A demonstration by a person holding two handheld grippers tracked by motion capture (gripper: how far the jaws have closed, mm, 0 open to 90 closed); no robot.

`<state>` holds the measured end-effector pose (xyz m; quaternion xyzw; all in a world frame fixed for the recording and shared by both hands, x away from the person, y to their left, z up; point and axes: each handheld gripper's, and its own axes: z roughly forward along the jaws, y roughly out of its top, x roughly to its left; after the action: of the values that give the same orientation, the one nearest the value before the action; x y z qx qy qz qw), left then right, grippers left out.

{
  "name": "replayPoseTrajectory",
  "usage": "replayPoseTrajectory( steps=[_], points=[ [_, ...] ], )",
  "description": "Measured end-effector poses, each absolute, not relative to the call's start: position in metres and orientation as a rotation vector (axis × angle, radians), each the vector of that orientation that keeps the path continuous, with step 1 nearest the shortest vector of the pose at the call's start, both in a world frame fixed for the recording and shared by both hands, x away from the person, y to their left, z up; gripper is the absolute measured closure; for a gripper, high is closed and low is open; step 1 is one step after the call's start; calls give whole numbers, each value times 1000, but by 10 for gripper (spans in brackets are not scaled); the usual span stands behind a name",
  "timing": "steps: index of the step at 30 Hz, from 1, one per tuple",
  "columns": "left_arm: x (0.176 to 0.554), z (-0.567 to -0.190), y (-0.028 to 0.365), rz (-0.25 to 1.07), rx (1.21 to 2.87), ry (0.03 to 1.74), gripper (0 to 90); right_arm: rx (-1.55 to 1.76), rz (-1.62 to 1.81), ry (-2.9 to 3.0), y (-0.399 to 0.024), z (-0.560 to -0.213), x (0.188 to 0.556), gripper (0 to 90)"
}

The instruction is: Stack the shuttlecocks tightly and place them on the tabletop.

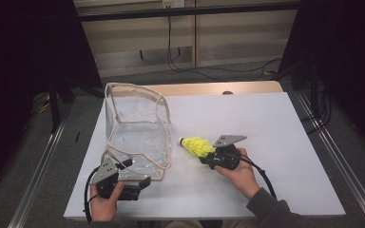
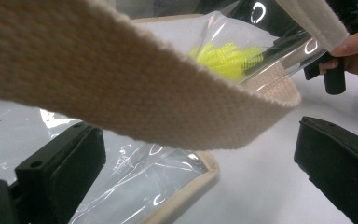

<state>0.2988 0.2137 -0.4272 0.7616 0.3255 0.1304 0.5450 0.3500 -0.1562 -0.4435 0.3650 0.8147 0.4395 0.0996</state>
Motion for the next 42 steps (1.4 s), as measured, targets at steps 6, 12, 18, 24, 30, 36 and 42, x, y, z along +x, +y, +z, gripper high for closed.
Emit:
replayPoseTrajectory(
  steps=[6,12,18,24,30,36,42],
  points=[
    [299,-427,214,309,1808,772,19,1091,1307,2404,-156,-444,349,684],
    [299,-427,214,311,1811,774,19,1113,1295,2387,-157,-444,348,620],
    [299,-427,214,310,1810,772,19,1131,1285,2374,-159,-444,346,547],
    [299,-427,213,313,1807,774,19,1176,1285,2342,-160,-446,345,448],
    [299,-427,214,311,1809,773,19,1215,1300,2309,-156,-447,346,379],
    [299,-427,214,308,1806,774,19,1222,1314,2290,-149,-447,349,335],
    [299,-427,214,306,1801,774,19,1238,1327,2288,-143,-448,352,278]
  ],
)
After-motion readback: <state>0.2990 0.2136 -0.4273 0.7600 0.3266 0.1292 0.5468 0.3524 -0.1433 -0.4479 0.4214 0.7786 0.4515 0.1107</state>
